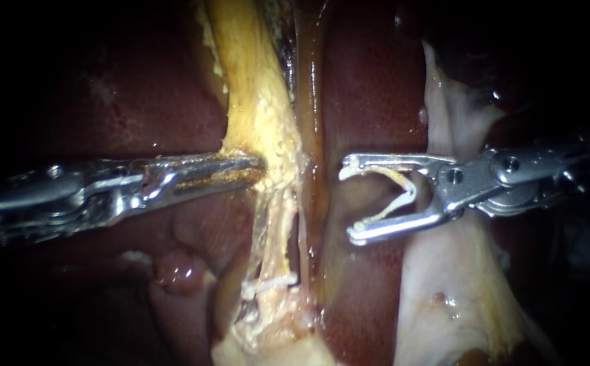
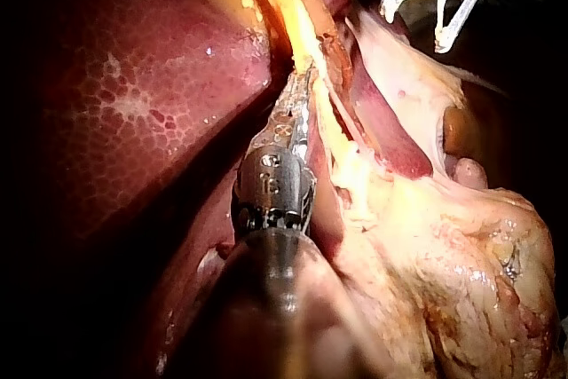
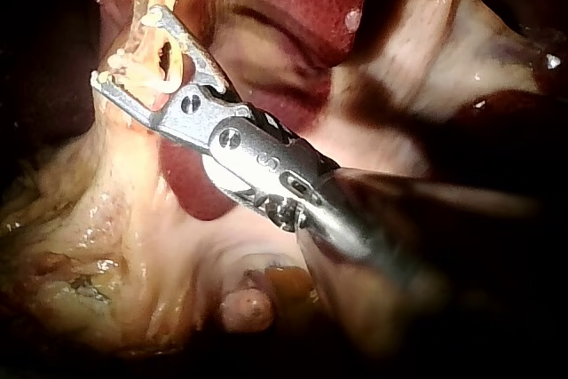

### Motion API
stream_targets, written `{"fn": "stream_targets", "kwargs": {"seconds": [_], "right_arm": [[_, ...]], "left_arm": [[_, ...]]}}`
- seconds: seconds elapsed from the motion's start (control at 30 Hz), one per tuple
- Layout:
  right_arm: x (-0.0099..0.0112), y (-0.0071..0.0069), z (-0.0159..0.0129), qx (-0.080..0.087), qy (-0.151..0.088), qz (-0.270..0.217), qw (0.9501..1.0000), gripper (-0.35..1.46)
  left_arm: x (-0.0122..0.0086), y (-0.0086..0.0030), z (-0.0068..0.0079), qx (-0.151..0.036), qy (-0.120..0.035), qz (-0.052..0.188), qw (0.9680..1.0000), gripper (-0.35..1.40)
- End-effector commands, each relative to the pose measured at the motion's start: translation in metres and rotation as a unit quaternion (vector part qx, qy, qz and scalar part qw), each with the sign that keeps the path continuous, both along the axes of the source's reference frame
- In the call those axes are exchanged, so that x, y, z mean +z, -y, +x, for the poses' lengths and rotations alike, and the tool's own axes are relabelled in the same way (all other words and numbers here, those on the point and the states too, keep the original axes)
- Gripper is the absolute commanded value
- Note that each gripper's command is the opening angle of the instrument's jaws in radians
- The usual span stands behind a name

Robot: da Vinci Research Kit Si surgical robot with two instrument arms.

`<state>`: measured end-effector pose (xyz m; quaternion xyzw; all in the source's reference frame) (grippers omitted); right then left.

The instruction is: Clipping second clip left tube

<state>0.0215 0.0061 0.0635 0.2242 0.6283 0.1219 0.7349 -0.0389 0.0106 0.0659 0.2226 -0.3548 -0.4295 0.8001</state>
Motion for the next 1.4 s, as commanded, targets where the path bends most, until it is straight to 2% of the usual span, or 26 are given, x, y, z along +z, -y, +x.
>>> {"fn": "stream_targets", "kwargs": {"seconds": [0.03, 0.13, 0.17, 0.27, 0.33, 0.5, 0.63, 0.77, 0.93, 1.4], "right_arm": [[0.0001, 0.0002, 0.0001, -0.001, -0.001, 0.0, 1.0, 0.6], [0.0006, 0.001, 0.0005, -0.005, -0.002, 0.018, 0.9998, 0.6], [0.001, 0.0017, 0.0008, -0.006, -0.003, 0.037, 0.9993, 0.6], [0.0022, 0.0032, 0.002, -0.014, 0.005, 0.054, 0.9984, 0.59], [0.0034, 0.0045, 0.0032, -0.025, 0.01, 0.064, 0.9976, 0.58], [0.0068, 0.0071, 0.0062, -0.038, 0.018, 0.09, 0.995, 0.58], [0.0093, 0.0085, 0.008, -0.048, 0.027, 0.096, 0.9938, 0.58], [0.011, 0.0089, 0.0087, -0.05, 0.033, 0.098, 0.9934, 0.58], [0.0121, 0.0085, 0.009, -0.051, 0.035, 0.097, 0.9933, 0.58], [0.013, 0.0088, 0.0102, -0.059, 0.034, 0.099, 0.9927, 0.58]], "left_arm": [[-0.0001, 0.0, 0.0, 0.0, 0.0, 0.0, 1.0, -0.35], [-0.0005, 0.0, 0.0003, 0.001, 0.001, 0.001, 1.0, -0.35], [-0.0008, -0.0002, 0.0006, 0.002, 0.001, 0.002, 1.0, -0.35], [-0.0018, -0.001, 0.0013, 0.001, 0.0, 0.003, 1.0, -0.35], [-0.0031, -0.0018, 0.002, -0.001, -0.003, 0.003, 1.0, -0.35], [-0.0068, -0.0031, 0.0034, -0.019, 0.003, -0.006, 0.9998, -0.35], [-0.009, -0.0033, 0.0039, -0.022, 0.009, -0.014, 0.9996, -0.35], [-0.0104, -0.0031, 0.0041, -0.024, 0.013, -0.019, 0.9995, -0.35], [-0.0115, -0.0029, 0.0041, -0.025, 0.014, -0.021, 0.9994, -0.35], [-0.0141, -0.0036, 0.005, -0.029, 0.022, -0.029, 0.9989, -0.35]]}}
